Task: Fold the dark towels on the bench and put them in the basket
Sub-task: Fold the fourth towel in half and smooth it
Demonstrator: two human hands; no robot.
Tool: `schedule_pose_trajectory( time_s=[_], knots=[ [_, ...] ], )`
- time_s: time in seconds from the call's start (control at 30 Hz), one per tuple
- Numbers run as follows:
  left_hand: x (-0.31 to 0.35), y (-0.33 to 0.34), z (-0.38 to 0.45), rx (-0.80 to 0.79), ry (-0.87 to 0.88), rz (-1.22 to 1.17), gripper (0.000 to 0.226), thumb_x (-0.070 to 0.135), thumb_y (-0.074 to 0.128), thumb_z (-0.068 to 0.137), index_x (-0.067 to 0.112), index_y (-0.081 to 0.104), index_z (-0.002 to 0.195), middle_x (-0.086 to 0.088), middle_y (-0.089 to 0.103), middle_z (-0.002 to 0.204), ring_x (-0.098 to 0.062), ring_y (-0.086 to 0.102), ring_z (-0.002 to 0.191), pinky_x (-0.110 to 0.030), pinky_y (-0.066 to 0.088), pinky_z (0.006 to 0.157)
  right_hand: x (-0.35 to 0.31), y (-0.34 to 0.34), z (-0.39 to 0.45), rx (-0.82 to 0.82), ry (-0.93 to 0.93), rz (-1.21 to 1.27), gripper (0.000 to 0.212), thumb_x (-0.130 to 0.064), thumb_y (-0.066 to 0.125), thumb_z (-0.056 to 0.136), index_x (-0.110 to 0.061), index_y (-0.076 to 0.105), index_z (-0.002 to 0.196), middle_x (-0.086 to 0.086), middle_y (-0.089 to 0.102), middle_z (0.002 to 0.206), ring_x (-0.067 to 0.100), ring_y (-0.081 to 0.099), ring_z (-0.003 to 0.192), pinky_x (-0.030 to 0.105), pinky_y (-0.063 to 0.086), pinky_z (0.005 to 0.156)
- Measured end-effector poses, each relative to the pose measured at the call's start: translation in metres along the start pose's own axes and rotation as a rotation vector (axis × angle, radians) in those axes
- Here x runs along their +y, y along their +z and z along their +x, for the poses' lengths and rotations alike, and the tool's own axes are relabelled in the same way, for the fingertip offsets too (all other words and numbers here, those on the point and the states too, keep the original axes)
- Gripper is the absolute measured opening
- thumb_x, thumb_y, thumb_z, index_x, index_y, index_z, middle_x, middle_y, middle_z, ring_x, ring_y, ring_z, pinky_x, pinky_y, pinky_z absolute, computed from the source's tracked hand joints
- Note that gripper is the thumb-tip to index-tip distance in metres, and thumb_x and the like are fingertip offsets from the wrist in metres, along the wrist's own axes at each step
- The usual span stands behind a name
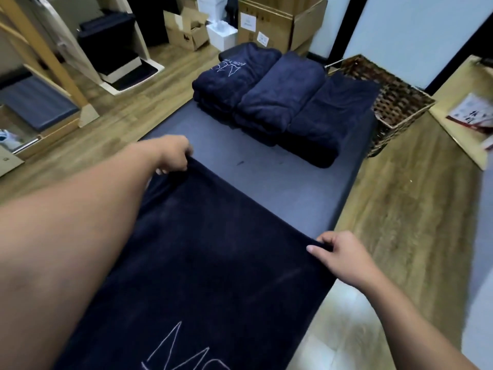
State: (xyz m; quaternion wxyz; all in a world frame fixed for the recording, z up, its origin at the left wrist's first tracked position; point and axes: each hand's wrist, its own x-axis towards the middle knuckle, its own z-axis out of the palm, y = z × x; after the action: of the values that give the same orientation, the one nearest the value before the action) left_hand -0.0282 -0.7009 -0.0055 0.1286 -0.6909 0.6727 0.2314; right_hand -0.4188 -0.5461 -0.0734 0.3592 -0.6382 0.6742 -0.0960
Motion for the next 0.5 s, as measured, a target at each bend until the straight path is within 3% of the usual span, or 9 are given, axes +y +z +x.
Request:
schedule_pose_trajectory(
  time_s=[0.07, 0.1, 0.17, 0.23, 0.3, 0.37, 0.4, 0.43, 0.5],
  knots=[
    [0.006, 0.033, 0.001, 0.030, -0.029, 0.044, 0.015, 0.003, 0.051, 0.085, 0.009, 0.063, 0.092, -0.016, 0.067, 0.085, -0.032, 0.067, 0.070, -0.039, 0.057, 0.059, 0.005, 0.010, 0.001, -0.014, -0.035, -0.109, 0.022, -0.024, 0.066, 0.093, -0.020, 0.060, 0.072, -0.004, 0.063, 0.064, 0.013, 0.058, 0.061, 0.035, 0.049, 0.063],
    [0.005, 0.046, 0.002, 0.067, -0.040, 0.047, 0.015, 0.003, 0.051, 0.085, 0.009, 0.062, 0.092, -0.014, 0.065, 0.091, -0.032, 0.065, 0.079, -0.039, 0.053, 0.065, 0.008, 0.012, 0.000, -0.032, -0.053, -0.041, 0.021, -0.021, 0.063, 0.096, -0.018, 0.060, 0.076, -0.001, 0.064, 0.067, 0.015, 0.057, 0.064, 0.036, 0.049, 0.065],
    [-0.003, 0.059, 0.008, 0.164, -0.059, 0.034, 0.013, 0.004, 0.050, 0.085, 0.010, 0.060, 0.092, -0.012, 0.061, 0.096, -0.033, 0.059, 0.088, -0.040, 0.050, 0.074, 0.012, 0.008, -0.007, -0.077, -0.031, 0.355, 0.017, -0.010, 0.058, 0.100, -0.008, 0.063, 0.085, 0.007, 0.066, 0.074, 0.016, 0.057, 0.067, 0.033, 0.047, 0.063],
    [-0.011, 0.052, 0.015, 0.218, -0.078, 0.027, 0.012, 0.007, 0.051, 0.084, 0.014, 0.059, 0.088, -0.011, 0.062, 0.094, -0.032, 0.058, 0.085, -0.043, 0.054, 0.077, 0.016, -0.003, -0.015, -0.123, 0.081, 0.761, 0.016, -0.005, 0.054, 0.101, 0.004, 0.067, 0.094, 0.016, 0.067, 0.080, 0.022, 0.060, 0.071, 0.032, 0.047, 0.065],
    [-0.010, 0.042, 0.017, 0.219, -0.065, 0.009, 0.010, 0.011, 0.056, 0.083, 0.020, 0.060, 0.082, -0.011, 0.065, 0.093, -0.030, 0.060, 0.082, -0.046, 0.057, 0.079, 0.025, -0.006, -0.015, -0.060, 0.190, 0.840, 0.017, -0.004, 0.057, 0.099, 0.003, 0.071, 0.091, 0.017, 0.071, 0.082, 0.025, 0.063, 0.074, 0.033, 0.048, 0.069],
    [0.001, 0.042, 0.016, 0.192, -0.040, 0.020, 0.015, 0.009, 0.058, 0.083, 0.018, 0.061, 0.095, -0.013, 0.064, 0.110, -0.032, 0.061, 0.090, -0.046, 0.055, 0.084, 0.033, 0.003, -0.006, 0.038, 0.201, 0.381, 0.018, -0.012, 0.065, 0.096, -0.013, 0.071, 0.079, 0.005, 0.071, 0.077, 0.023, 0.063, 0.077, 0.031, 0.044, 0.068],
    [0.009, 0.047, 0.014, 0.151, -0.035, 0.034, 0.032, 0.009, 0.058, 0.084, 0.020, 0.057, 0.113, -0.014, 0.055, 0.128, -0.034, 0.060, 0.099, -0.047, 0.054, 0.089, 0.033, 0.008, -0.003, 0.084, 0.191, 0.084, 0.015, -0.019, 0.067, 0.094, -0.020, 0.067, 0.079, -0.001, 0.070, 0.079, 0.023, 0.063, 0.082, 0.031, 0.042, 0.070],
    [0.016, 0.055, 0.010, 0.082, -0.036, 0.045, 0.057, 0.009, 0.057, 0.084, 0.028, 0.044, 0.136, -0.015, 0.036, 0.147, -0.038, 0.057, 0.108, -0.049, 0.052, 0.093, 0.029, 0.013, -0.003, 0.127, 0.176, -0.147, 0.007, -0.022, 0.066, 0.091, -0.025, 0.064, 0.086, -0.005, 0.067, 0.087, 0.024, 0.061, 0.091, 0.034, 0.039, 0.075],
    [0.028, 0.074, -0.005, 0.043, -0.037, 0.105, 0.087, 0.008, 0.058, 0.083, 0.038, 0.015, 0.152, -0.011, 0.000, 0.161, -0.041, 0.051, 0.118, -0.050, 0.051, 0.094, 0.019, 0.020, -0.006, 0.216, 0.133, -0.426, 0.026, -0.018, 0.063, 0.086, -0.032, 0.058, 0.107, -0.004, 0.056, 0.102, 0.026, 0.053, 0.104, 0.039, 0.036, 0.081]
  ],
)
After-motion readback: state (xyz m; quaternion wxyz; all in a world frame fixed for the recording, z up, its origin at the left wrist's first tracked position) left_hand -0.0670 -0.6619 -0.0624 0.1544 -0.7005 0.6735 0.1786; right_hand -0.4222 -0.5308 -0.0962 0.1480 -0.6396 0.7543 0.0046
